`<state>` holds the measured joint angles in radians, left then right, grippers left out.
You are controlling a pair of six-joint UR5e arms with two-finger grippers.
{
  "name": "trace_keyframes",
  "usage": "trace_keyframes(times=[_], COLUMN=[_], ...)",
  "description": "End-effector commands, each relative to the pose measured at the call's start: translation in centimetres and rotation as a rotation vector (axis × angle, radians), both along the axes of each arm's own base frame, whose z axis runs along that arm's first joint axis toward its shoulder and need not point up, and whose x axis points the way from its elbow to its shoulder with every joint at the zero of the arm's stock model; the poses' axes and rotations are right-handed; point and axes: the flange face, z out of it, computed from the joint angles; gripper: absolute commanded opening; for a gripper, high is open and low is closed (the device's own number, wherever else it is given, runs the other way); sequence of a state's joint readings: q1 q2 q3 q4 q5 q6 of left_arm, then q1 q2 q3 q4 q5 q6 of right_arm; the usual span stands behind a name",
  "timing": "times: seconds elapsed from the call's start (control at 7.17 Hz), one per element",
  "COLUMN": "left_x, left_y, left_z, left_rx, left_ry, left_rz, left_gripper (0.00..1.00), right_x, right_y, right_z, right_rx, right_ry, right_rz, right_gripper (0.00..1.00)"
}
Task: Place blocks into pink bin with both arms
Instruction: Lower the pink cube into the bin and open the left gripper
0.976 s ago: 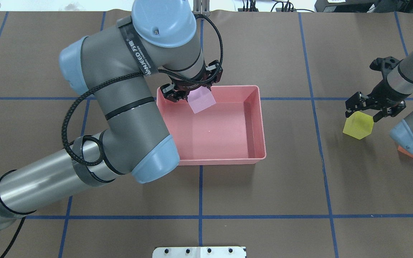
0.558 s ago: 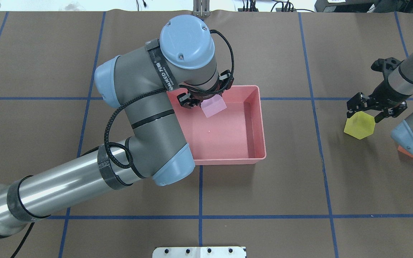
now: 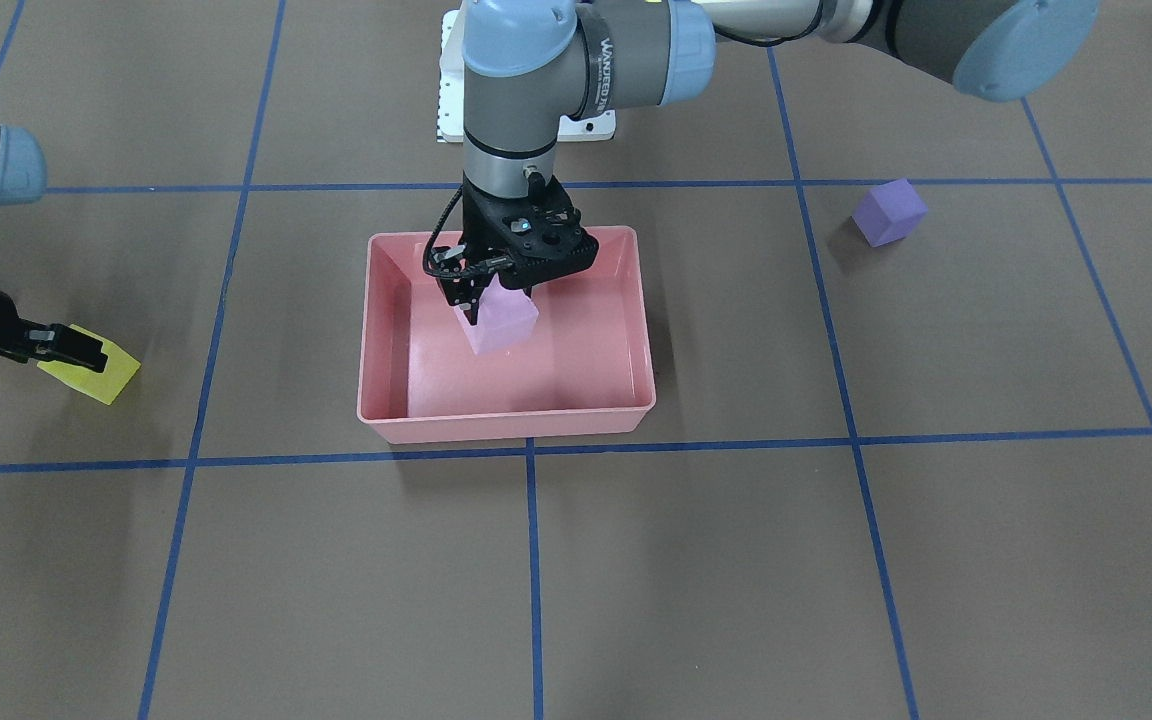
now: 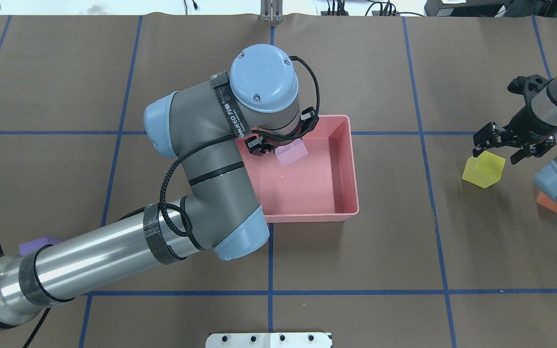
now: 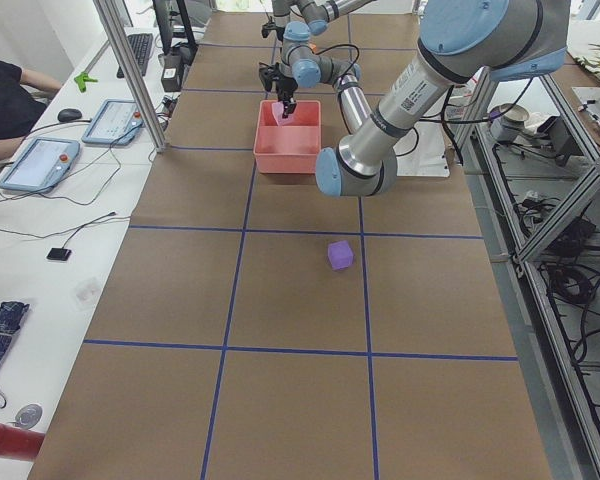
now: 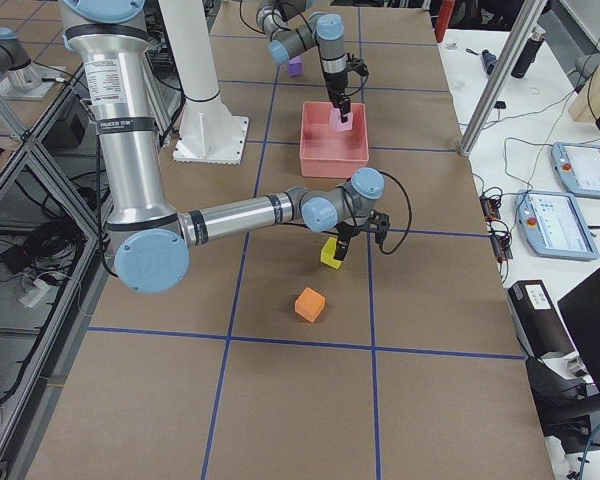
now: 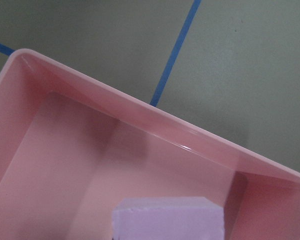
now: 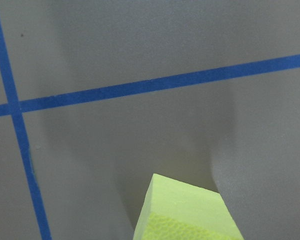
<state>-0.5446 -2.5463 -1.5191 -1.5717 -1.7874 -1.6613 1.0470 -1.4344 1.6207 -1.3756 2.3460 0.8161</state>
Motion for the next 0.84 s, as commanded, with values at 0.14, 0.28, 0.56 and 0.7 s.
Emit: trace_keyframes(times=[0.14, 0.28, 0.56, 0.7], left_x=[0.0, 0.1, 0.1, 0.1], left_y=[0.0, -0.1, -0.1, -0.1], left_z=[-0.4, -0.3, -0.3, -0.3], left_rx=[0.010, 0.012, 0.015, 0.017], left_ry=[0.016, 0.013, 0.014, 0.014], left_rz=[0.000, 0.000, 0.002, 0.003], left_gripper=[1.00, 1.00, 1.00, 1.00], right_x=[0.4, 0.3, -0.7, -1.9], right_y=[0.6, 0.7, 1.0, 1.2], right_z=[1.1, 1.2, 1.5, 1.1], right_rx=[-0.018, -0.019, -0.023, -0.016], right_ry=[0.015, 0.017, 0.022, 0.018], right_rz=[0.003, 0.002, -0.016, -0.037], right_gripper=[0.99, 1.00, 1.00, 0.99])
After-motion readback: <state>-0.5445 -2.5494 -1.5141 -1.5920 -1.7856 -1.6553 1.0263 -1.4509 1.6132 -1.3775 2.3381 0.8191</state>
